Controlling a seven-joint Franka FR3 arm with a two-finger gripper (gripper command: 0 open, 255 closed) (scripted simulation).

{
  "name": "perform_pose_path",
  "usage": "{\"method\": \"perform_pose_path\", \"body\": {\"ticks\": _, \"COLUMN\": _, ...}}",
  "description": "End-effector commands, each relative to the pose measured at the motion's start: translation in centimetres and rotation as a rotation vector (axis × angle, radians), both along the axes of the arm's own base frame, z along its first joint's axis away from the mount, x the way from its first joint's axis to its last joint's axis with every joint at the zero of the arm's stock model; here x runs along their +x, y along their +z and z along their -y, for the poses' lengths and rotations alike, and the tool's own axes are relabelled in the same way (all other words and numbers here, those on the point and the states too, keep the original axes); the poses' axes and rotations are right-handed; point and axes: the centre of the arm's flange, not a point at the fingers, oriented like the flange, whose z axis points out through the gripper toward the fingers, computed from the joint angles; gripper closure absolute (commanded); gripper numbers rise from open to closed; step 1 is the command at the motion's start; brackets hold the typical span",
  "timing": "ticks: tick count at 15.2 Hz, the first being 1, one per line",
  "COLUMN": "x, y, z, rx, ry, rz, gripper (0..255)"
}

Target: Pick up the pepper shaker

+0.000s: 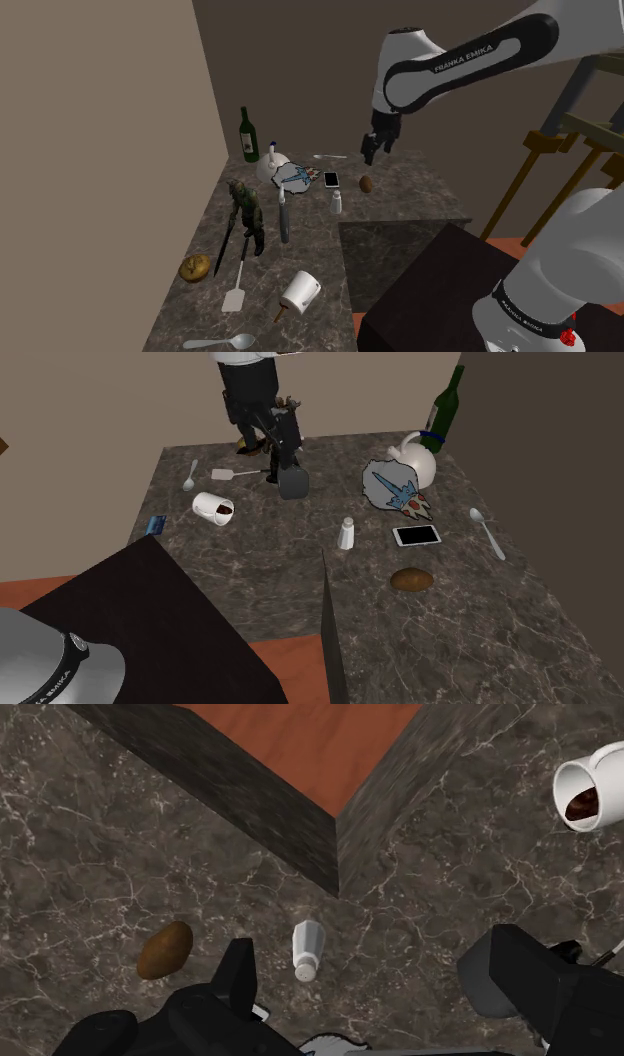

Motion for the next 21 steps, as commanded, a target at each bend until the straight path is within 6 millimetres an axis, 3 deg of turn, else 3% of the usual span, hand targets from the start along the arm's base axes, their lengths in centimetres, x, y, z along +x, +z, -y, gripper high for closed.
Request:
{"method": "perform_pose_path", "body": {"ticks": 1, "x": 1.7, "y": -2.1, "z": 0.3, "rx": -0.004, "ry": -0.006, "rz": -0.002, "gripper": 0}}
{"method": "perform_pose_path", "body": {"ticks": 21, "x": 17.6, "y": -23.3, "z": 3.7, "rx": -0.039, "ry": -0.069, "rz": -0.036, "gripper": 0}}
